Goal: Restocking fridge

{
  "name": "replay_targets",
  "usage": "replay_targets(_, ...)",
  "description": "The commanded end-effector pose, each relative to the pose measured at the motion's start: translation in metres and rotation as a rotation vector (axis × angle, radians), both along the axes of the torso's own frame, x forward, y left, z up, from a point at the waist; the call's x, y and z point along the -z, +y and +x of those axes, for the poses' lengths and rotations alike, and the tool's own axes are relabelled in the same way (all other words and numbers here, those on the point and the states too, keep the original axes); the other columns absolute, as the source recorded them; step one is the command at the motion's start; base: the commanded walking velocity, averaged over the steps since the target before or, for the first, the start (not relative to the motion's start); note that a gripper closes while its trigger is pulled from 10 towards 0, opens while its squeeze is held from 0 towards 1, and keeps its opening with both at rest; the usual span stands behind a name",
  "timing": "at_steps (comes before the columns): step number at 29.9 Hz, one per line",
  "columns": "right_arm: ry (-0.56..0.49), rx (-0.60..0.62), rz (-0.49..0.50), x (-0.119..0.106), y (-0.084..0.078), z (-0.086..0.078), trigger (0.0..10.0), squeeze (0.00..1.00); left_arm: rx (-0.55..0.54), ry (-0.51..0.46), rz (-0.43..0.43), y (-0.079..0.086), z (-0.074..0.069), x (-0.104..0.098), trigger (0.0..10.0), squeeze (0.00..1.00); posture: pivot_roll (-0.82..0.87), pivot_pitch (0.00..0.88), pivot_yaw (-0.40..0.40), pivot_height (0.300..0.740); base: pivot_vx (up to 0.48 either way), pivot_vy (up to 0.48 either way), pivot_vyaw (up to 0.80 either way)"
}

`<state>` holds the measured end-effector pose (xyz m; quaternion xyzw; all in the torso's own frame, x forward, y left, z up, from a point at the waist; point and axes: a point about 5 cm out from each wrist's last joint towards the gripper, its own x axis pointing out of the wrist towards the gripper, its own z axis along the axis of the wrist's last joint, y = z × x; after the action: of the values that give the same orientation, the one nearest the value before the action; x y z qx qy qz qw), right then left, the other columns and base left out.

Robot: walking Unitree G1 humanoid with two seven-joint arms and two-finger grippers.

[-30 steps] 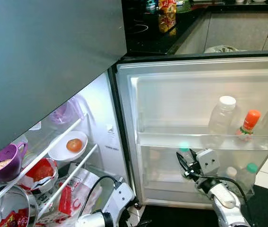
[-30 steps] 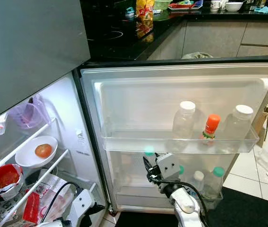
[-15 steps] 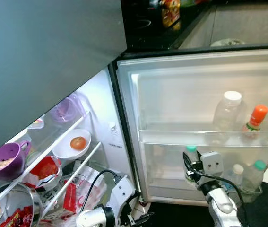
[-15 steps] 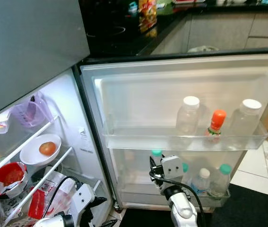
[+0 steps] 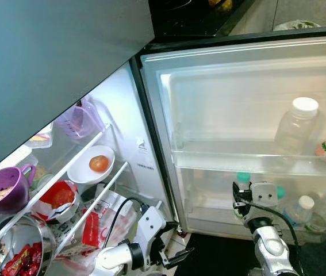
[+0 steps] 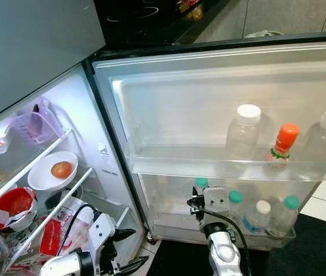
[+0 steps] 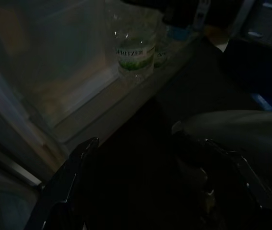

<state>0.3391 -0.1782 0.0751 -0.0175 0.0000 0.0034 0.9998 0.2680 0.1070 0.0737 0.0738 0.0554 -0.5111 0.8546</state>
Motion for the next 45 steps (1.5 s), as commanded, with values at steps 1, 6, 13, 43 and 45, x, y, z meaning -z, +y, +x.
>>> replay_targets(1, 0.067, 0.020, 0.022, 0.014, 0.001, -0.006, 10.0, 0.00, 0.002, 0.031, 0.001, 0.002, -0.006, 0.005, 10.0, 0.00, 0.14, 0.305, 0.136, 0.605, 0.000, 0.000, 0.00)
replay_targets(6, 0.104, 0.051, 0.041, 0.015, -0.004, -0.004, 10.0, 0.00, 0.015, 0.042, -0.003, -0.002, -0.009, 0.005, 10.0, 0.00, 0.13, 0.303, 0.127, 0.605, 0.000, 0.000, 0.00)
replay_targets(13, 0.111, 0.065, 0.124, 0.012, -0.011, -0.001, 10.0, 1.00, 0.027, 0.049, -0.010, -0.005, -0.010, 0.003, 10.0, 0.00, 0.12, 0.296, 0.126, 0.605, 0.000, 0.000, 0.00)
replay_targets(43, 0.079, -0.370, 0.057, -0.028, 0.020, 0.016, 10.0, 0.00, 0.018, 0.078, 0.012, -0.008, -0.005, 0.012, 10.0, 0.00, 0.01, 0.192, 0.104, 0.605, 0.000, 0.000, 0.00)
replay_targets(45, 0.108, -0.462, -0.019, -0.032, 0.023, 0.015, 10.0, 0.00, 0.005, 0.079, 0.011, -0.009, -0.005, 0.015, 10.0, 0.00, -0.01, 0.175, 0.094, 0.605, 0.000, 0.000, 0.00)
